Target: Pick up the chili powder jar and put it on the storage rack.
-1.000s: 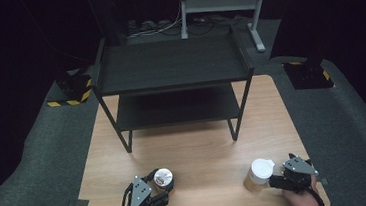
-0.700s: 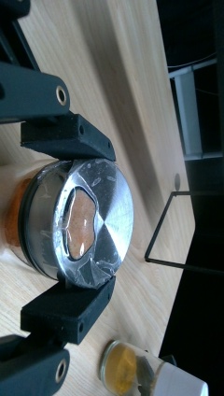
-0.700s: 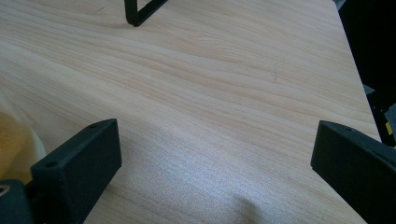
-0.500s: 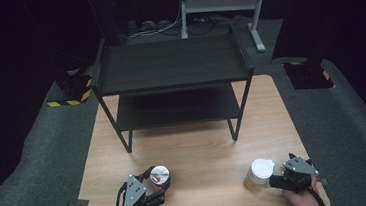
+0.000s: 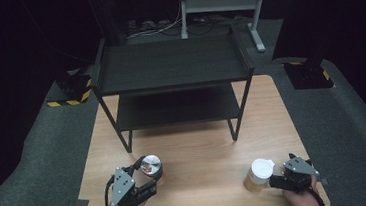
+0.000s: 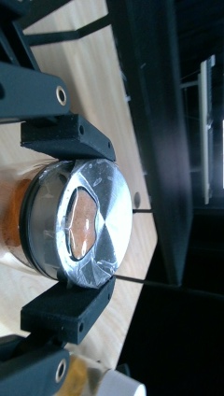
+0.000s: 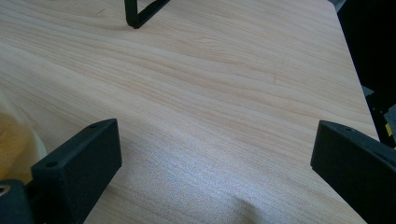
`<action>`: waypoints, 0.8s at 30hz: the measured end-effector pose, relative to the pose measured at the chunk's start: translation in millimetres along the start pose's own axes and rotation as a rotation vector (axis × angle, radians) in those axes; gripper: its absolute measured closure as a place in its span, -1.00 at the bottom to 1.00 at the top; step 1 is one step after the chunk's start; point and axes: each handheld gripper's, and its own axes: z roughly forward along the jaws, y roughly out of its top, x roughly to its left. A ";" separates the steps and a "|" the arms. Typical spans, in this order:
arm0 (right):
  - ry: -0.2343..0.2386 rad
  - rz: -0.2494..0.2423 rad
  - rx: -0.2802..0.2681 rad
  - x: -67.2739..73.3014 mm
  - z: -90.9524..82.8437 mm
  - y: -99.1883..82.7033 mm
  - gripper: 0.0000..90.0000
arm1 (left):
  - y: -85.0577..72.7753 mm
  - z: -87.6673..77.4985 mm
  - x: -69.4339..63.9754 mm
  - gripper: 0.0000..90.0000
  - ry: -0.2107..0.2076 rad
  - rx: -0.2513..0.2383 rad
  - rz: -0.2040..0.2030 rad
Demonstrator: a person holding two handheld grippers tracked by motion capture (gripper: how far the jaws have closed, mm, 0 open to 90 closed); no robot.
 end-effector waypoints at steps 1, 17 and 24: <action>0.001 0.000 0.000 -0.1 0.0 0.0 -0.97 | 2.2 -0.8 0.7 -0.23 0.003 -0.006 0.001; 0.000 0.001 0.006 0.0 0.6 1.1 -0.97 | 36.7 -9.2 12.1 -0.23 0.036 -0.073 0.013; 0.001 0.001 0.005 -0.2 0.6 1.0 -0.97 | 51.1 -10.4 15.7 -0.23 0.042 -0.093 0.031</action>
